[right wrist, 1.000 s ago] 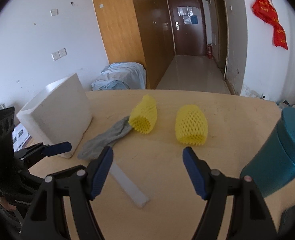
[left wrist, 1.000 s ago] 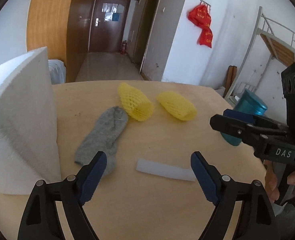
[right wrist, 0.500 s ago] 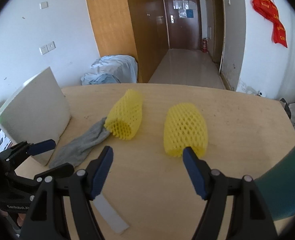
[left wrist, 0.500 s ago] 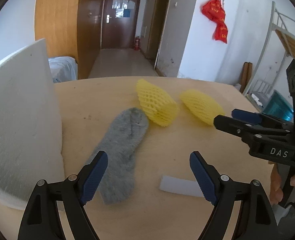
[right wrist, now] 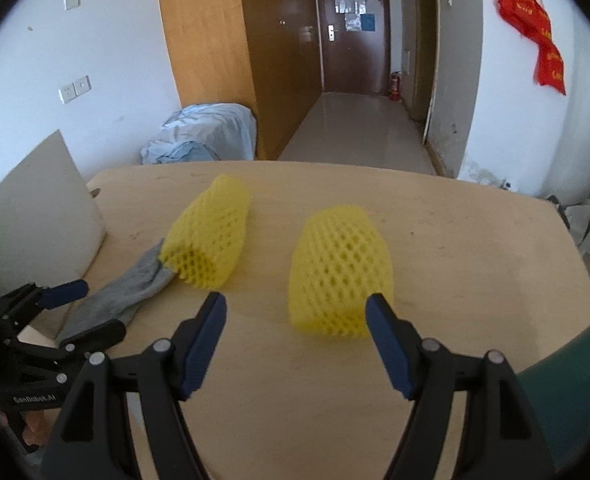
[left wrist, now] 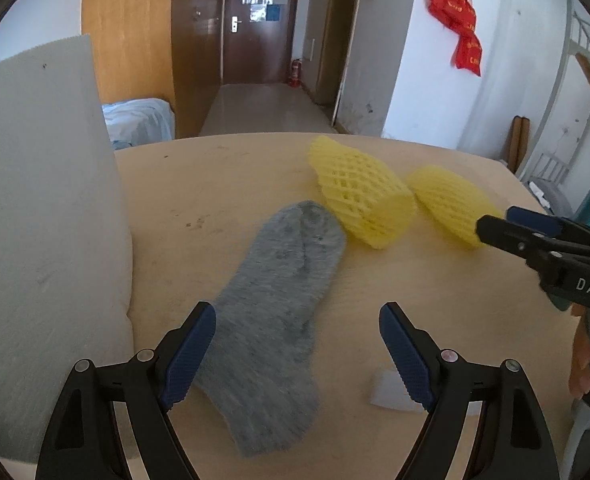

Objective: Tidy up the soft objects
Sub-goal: 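Reach the left tool down toward the grey sock, then close left tool on the grey sock while right tool closes on a yellow net sleeve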

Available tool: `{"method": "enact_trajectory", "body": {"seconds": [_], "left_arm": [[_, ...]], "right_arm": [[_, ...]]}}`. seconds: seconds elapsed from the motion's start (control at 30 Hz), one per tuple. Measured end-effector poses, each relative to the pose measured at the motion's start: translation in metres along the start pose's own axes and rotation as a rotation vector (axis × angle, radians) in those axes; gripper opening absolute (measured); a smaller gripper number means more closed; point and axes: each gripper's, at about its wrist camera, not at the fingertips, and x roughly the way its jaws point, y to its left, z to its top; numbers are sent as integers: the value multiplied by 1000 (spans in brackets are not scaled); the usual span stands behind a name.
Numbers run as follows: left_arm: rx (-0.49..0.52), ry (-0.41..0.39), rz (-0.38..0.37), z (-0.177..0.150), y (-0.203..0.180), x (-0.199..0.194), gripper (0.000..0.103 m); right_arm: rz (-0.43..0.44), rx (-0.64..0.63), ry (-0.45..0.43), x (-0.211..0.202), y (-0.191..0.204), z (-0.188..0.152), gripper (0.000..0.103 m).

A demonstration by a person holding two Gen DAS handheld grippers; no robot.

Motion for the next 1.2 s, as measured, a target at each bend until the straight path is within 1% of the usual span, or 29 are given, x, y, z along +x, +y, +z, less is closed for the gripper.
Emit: {"method": "enact_trajectory", "body": {"seconds": [0.1, 0.17, 0.27, 0.33, 0.43, 0.5, 0.6, 0.63, 0.67, 0.73, 0.77, 0.8, 0.83, 0.9, 0.93, 1.0, 1.1, 1.13, 1.17, 1.2], "left_arm": [[-12, 20, -7, 0, 1, 6, 81], [5, 33, 4, 0, -2, 10, 75], [15, 49, 11, 1, -4, 15, 69], [12, 55, 11, 2, -3, 17, 68], [13, 52, 20, 3, -3, 17, 65], [20, 50, 30, 1, -4, 17, 62], [30, 45, 43, 0, -6, 17, 53], [31, 43, 47, 0, -6, 17, 46], [29, 41, 53, 0, -5, 18, 40], [29, 39, 63, 0, -3, 17, 34], [29, 37, 67, 0, -2, 17, 28], [32, 36, 71, 0, -2, 17, 25], [35, 36, 73, -1, -3, 17, 20], [38, 38, 72, -1, -3, 17, 15], [38, 39, 71, -1, -3, 16, 10], [42, 39, 71, -2, -4, 16, 9], [33, 42, 62, -2, -1, 14, 7], [28, 41, 59, -2, -1, 14, 7], [26, 41, 59, -2, 0, 13, 7], [25, 39, 58, -2, 0, 12, 7]], "right_arm": [[-18, 9, 12, 7, -4, 2, 76], [-31, 16, 15, 12, -6, 4, 76], [-47, 12, 19, 17, -8, 8, 76], [-58, 10, 21, 20, -10, 10, 76], [-77, 5, 6, 17, -13, 11, 76], [-59, 19, -10, 10, -17, 13, 76], [-70, 8, -26, 7, -15, 16, 76], [-78, 0, -23, 9, -14, 17, 76], [-89, -11, -14, 13, -12, 17, 76], [-106, -24, -1, 20, -11, 18, 76], [-113, -30, 6, 23, -10, 18, 76], [-125, -36, 11, 27, -10, 19, 76], [-127, -39, 14, 29, -11, 18, 76], [-120, -38, 21, 33, -11, 19, 76], [-122, -40, 27, 35, -12, 18, 76], [-131, -40, 35, 39, -13, 17, 76], [-121, -24, 47, 41, -16, 15, 76], [-125, -18, 47, 41, -16, 14, 74], [-125, -12, 48, 40, -18, 14, 64], [-107, -11, 61, 40, -18, 14, 58]]}}
